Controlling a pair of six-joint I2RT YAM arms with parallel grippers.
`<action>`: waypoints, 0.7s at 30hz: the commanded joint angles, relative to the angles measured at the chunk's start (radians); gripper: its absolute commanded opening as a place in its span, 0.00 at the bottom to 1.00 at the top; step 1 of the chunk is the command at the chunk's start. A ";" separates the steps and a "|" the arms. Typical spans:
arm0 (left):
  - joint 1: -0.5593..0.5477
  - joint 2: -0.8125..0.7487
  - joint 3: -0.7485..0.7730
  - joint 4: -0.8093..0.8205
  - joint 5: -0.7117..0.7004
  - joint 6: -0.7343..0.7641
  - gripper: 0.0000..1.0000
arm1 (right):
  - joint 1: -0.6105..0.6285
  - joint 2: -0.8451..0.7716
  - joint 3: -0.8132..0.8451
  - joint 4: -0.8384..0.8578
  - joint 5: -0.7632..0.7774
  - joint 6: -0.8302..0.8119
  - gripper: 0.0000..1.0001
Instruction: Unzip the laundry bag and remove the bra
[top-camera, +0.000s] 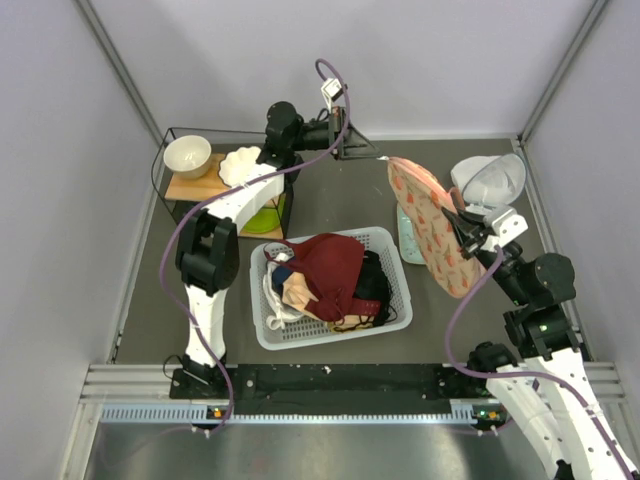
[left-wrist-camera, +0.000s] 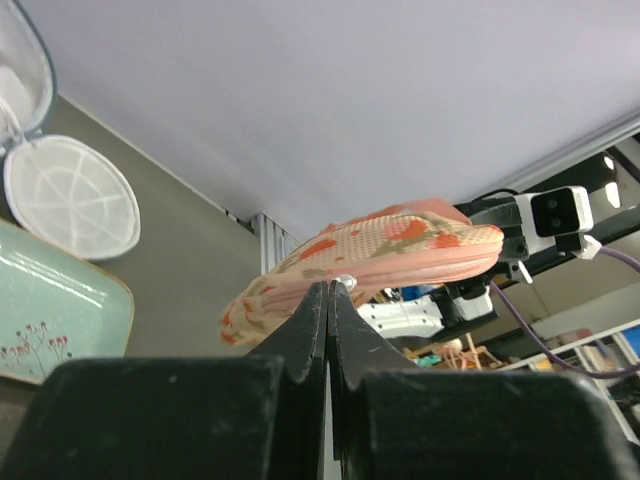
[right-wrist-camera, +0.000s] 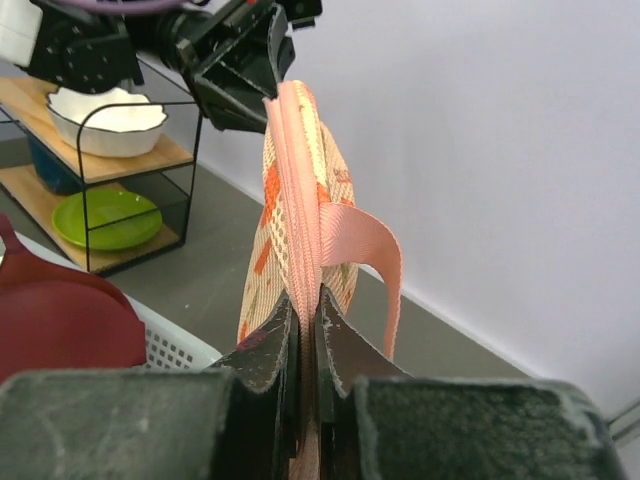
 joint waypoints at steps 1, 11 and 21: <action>0.041 -0.035 -0.086 0.322 -0.008 -0.237 0.00 | 0.002 -0.047 -0.016 0.130 -0.039 0.027 0.00; -0.018 0.015 -0.146 0.388 -0.023 -0.284 0.00 | -0.001 0.012 -0.065 0.387 -0.065 0.197 0.00; -0.088 0.026 -0.149 0.229 -0.049 -0.159 0.00 | -0.001 0.132 -0.042 0.338 0.033 0.279 0.00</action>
